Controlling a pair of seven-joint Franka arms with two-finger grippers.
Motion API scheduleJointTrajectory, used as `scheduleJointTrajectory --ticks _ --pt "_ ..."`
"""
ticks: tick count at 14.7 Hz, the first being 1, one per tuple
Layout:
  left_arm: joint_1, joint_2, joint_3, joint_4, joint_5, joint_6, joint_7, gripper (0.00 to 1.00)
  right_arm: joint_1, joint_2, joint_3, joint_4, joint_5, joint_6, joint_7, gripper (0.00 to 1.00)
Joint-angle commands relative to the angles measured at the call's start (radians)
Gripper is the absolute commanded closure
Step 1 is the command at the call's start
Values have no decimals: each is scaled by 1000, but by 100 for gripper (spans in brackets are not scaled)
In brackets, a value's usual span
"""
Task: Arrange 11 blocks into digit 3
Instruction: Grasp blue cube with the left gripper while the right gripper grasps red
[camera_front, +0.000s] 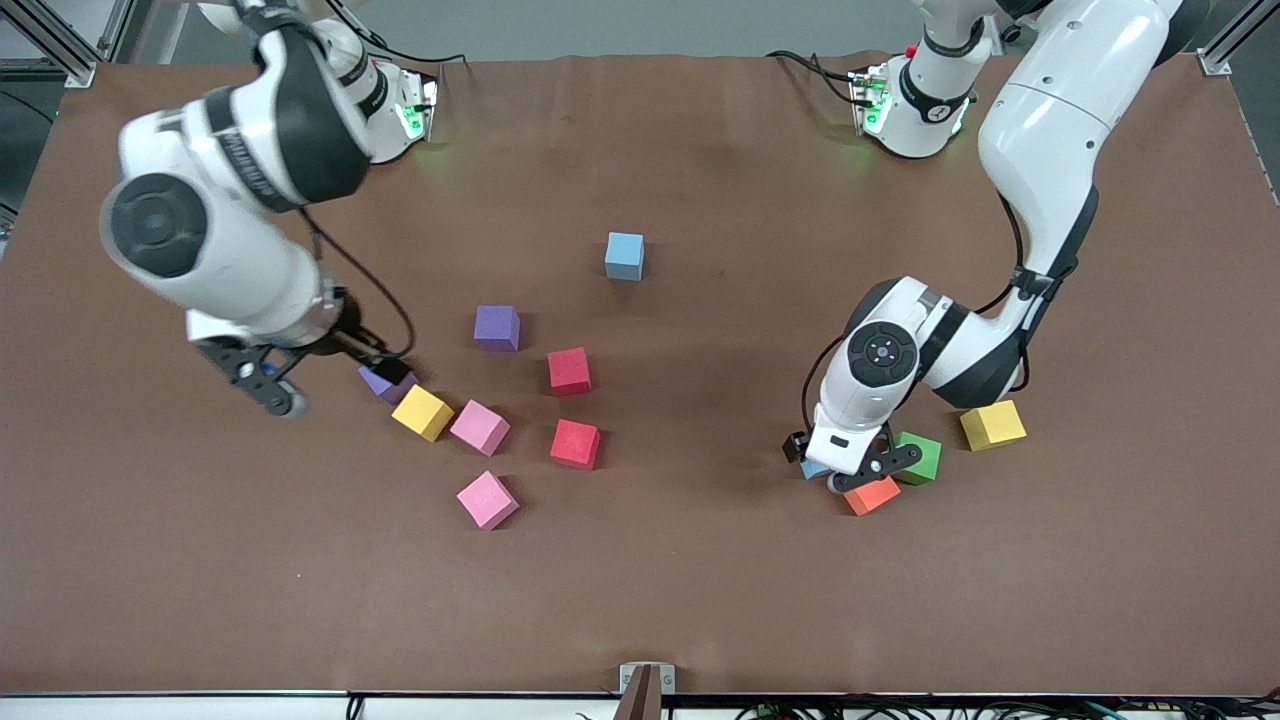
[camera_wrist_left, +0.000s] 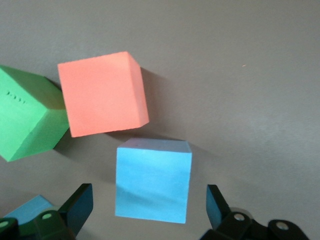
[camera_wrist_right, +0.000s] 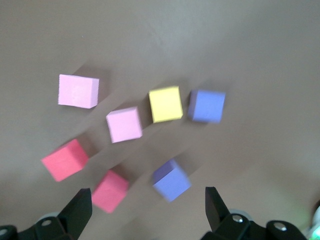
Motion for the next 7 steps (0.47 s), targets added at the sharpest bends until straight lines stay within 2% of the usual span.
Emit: scheduleJointTrajectory --ticks 1,5,7 --pt "2 25 -7 20 24 17 4 0 73 50 -9 -7 3 65 293 0" --pt "4 44 -5 11 25 37 12 0 125 113 -9 -87 3 236 576 0" --pt "5 50 -4 7 25 39 46 0 126 123 -9 -146 8 316 615 0"
